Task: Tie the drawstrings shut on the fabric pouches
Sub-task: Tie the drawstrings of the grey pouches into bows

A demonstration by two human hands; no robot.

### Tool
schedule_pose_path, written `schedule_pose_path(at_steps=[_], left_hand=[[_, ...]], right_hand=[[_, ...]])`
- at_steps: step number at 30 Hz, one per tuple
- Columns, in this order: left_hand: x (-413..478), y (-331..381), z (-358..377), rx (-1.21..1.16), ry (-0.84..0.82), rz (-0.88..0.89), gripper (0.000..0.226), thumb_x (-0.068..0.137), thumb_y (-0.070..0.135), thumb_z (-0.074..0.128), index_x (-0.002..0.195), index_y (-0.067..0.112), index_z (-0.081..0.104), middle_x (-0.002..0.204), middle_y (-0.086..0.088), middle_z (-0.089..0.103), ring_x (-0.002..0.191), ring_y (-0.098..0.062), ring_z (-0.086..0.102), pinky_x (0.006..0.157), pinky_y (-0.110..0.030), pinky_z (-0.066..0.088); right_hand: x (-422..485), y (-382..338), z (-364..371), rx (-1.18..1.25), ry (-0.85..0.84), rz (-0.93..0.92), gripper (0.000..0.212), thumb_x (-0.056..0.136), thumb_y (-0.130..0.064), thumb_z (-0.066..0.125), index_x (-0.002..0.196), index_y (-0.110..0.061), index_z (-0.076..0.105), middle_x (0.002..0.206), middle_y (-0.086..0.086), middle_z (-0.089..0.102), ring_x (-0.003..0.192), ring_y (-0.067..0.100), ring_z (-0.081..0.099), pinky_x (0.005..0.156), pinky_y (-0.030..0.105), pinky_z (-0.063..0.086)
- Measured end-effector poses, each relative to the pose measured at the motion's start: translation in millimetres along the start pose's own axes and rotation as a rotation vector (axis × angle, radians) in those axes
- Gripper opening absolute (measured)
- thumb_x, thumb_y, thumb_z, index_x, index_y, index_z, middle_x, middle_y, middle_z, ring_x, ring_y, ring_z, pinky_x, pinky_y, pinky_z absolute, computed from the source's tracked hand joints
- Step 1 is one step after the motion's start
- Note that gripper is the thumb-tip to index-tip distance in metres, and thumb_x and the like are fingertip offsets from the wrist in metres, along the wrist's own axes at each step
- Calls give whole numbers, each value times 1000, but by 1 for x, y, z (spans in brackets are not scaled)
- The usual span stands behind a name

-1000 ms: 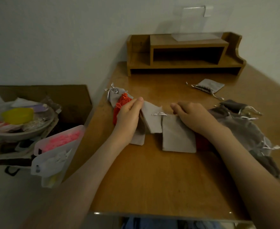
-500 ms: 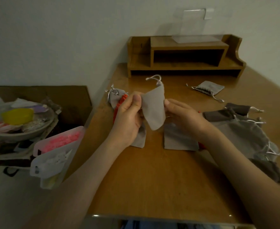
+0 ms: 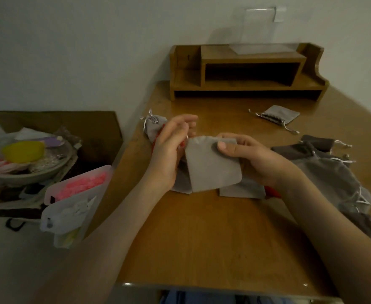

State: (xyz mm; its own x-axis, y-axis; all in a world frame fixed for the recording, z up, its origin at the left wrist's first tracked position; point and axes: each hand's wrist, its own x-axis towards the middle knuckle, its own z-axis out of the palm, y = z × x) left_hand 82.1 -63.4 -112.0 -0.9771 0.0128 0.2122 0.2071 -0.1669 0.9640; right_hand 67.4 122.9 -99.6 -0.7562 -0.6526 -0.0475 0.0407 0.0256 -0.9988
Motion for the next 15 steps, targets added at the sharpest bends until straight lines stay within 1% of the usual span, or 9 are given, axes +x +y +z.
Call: schedule_pose_path(at_steps=[2, 3, 5, 6, 7, 10, 11, 13, 15], left_hand=[[0, -2, 1, 168, 8, 12, 23, 90, 17, 50, 91, 32, 67, 102, 8, 58, 91, -5, 57, 79, -26, 44], [-1, -2, 2, 236, 4, 5, 28, 87, 10, 48, 86, 30, 68, 101, 8, 59, 93, -6, 57, 80, -27, 44], [-1, -2, 4, 319, -11, -37, 34, 88, 0, 42, 81, 23, 67, 90, 0, 64, 87, -16, 60, 76, -34, 47], [-2, -3, 5, 361, -15, -49, 34, 90, 1, 41, 81, 21, 67, 84, -4, 65, 83, -21, 61, 75, -37, 47], [-2, -3, 6, 409, -13, -52, 31, 93, 6, 42, 80, 21, 66, 83, -5, 65, 83, -23, 61, 74, -38, 48], [-4, -4, 8, 539, 14, -47, 33, 99, 30, 43, 74, 19, 62, 74, 2, 60, 74, -13, 58, 71, -33, 43], [-5, -3, 8, 575, 24, -46, 41, 99, 37, 43, 73, 11, 60, 71, -3, 57, 70, -15, 56, 69, -35, 41], [-5, -3, 6, 660, 47, -41, 59, 98, 45, 40, 74, -6, 54, 71, -20, 52, 68, -30, 53, 66, -43, 38], [-4, -1, 4, 688, 73, -27, 62, 98, 48, 40, 74, -8, 53, 75, -26, 53, 71, -35, 53, 66, -47, 39]], right_hand=[[-1, -1, 2, -39, 18, 46, 24, 88, -43, 57, 94, -20, 63, 87, -4, 65, 82, 14, 64, 72, 25, 48], [-1, -2, 3, -48, 44, 73, 26, 89, -44, 54, 96, -20, 63, 86, -5, 67, 82, 12, 64, 73, 24, 48], [0, -2, 2, -77, 84, 109, 34, 85, -42, 52, 102, -15, 62, 85, -6, 68, 80, 10, 65, 70, 22, 51], [0, -2, 2, -96, 89, 116, 35, 84, -40, 54, 103, -12, 61, 86, -4, 66, 80, 11, 65, 69, 22, 51], [0, -2, 3, -106, 91, 119, 33, 84, -38, 56, 104, -11, 59, 87, -2, 65, 80, 12, 64, 69, 23, 50], [2, -2, 2, -97, 128, 118, 19, 89, -26, 57, 103, -13, 58, 87, -2, 62, 77, 10, 61, 65, 20, 49], [3, -3, 3, -81, 150, 109, 16, 91, -24, 55, 102, -12, 58, 84, -3, 62, 72, 7, 60, 61, 17, 48], [4, -3, 3, -49, 219, 86, 13, 95, -21, 51, 100, -11, 59, 74, -6, 61, 60, 3, 57, 53, 14, 45], [4, -2, 1, -79, 301, 51, 13, 97, -17, 49, 99, -13, 61, 71, -5, 59, 56, 4, 53, 50, 15, 43]])
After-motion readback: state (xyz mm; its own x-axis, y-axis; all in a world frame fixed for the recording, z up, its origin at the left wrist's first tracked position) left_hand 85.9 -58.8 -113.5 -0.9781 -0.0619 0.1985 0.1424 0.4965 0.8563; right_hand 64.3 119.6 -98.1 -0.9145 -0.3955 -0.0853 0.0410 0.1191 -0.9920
